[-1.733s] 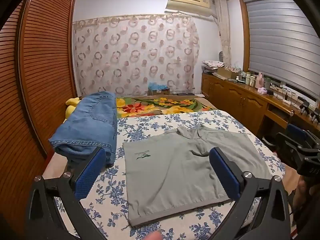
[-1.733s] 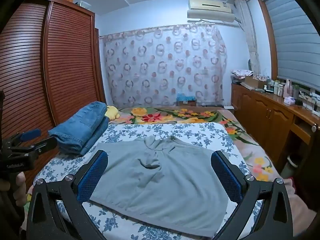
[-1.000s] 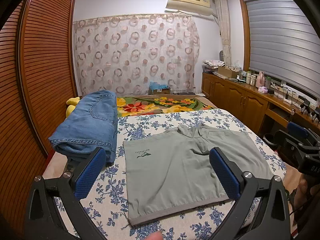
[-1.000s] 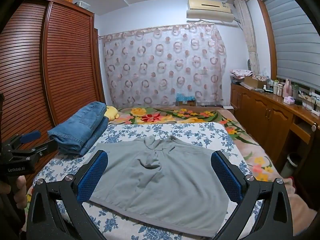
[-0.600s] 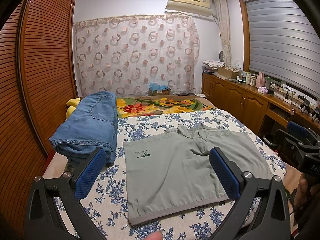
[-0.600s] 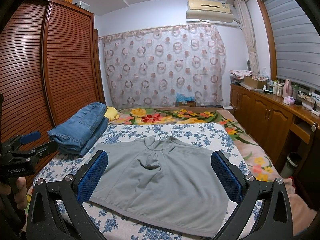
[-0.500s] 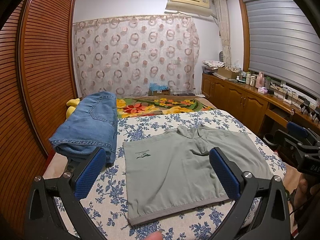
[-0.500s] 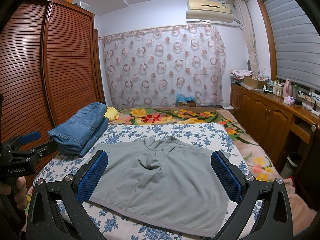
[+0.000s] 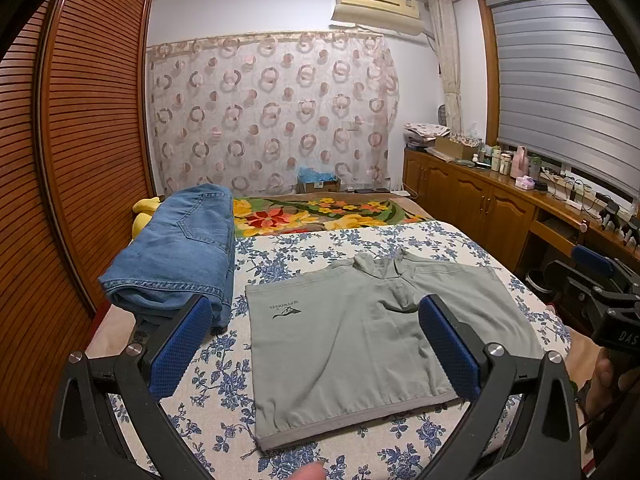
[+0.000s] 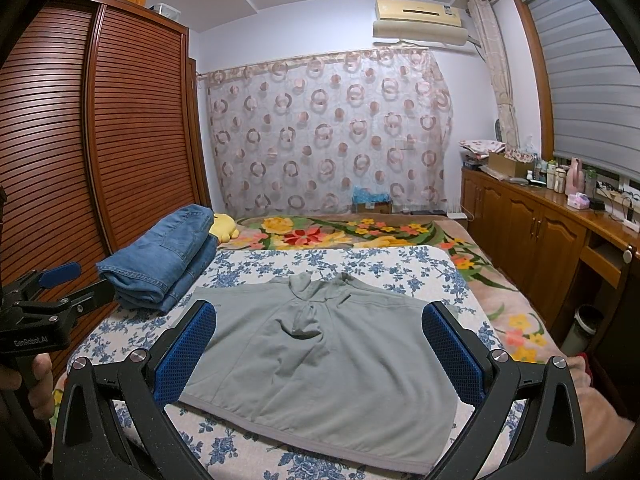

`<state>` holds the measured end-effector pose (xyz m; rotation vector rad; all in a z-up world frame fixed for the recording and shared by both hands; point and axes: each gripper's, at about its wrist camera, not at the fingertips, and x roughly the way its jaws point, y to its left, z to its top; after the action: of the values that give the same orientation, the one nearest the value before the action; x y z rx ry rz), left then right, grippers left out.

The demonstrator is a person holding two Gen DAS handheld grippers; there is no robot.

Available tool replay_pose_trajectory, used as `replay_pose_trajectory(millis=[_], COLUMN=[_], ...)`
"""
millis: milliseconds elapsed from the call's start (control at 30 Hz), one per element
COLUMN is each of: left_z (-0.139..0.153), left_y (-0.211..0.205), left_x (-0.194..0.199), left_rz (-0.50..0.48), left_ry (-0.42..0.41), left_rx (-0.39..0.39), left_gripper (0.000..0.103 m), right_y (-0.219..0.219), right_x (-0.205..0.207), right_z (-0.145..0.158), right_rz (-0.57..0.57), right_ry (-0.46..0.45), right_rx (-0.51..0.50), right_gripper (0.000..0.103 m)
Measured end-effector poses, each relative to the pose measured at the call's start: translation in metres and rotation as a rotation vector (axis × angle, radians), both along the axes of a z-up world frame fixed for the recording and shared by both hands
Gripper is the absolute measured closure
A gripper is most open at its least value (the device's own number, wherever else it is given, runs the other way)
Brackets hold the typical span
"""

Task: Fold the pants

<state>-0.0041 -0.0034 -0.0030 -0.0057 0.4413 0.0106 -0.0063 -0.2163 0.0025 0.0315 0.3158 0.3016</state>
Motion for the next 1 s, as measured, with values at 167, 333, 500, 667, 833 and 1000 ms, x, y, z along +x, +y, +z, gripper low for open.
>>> replay_pose_trajectory(millis=[167, 333, 500, 667, 833, 1000], left_z=[0.0001, 0.0014, 0.0016, 0.0016, 0.0018, 0.0017], left_y=[0.0006, -0.0001, 0.0, -0.0001, -0.0001, -0.0001], left_x=[0.0003, -0.0009, -0.001, -0.0012, -0.0015, -0.0016], left_rz=[0.0, 0.001, 0.0, 0.001, 0.001, 0.001], left_ry=[-0.002, -0.004, -0.005, -0.006, -0.007, -0.008], left_rx=[0.0, 0.001, 0.0, 0.001, 0.0, 0.001], left_gripper=[0.0, 0.0, 0.0, 0.0, 0.0, 0.0], right_y=[0.0003, 0.0006, 0.0007, 0.0016, 0.0017, 0.0008], right_x=[-0.0009, -0.0019, -0.002, -0.002, -0.0024, -0.0026], right_z=[-0.0005, -0.0006, -0.0006, -0.0004, -0.0002, -0.0003], right_rz=[-0.002, -0.001, -0.003, -0.002, -0.001, -0.001], right_ry=[-0.002, -0.006, -0.006, -0.006, -0.009, -0.011], right_rx=[-0.001, -0.002, -0.001, 0.001, -0.001, 0.001], right_gripper=[0.0, 0.0, 0.0, 0.0, 0.0, 0.0])
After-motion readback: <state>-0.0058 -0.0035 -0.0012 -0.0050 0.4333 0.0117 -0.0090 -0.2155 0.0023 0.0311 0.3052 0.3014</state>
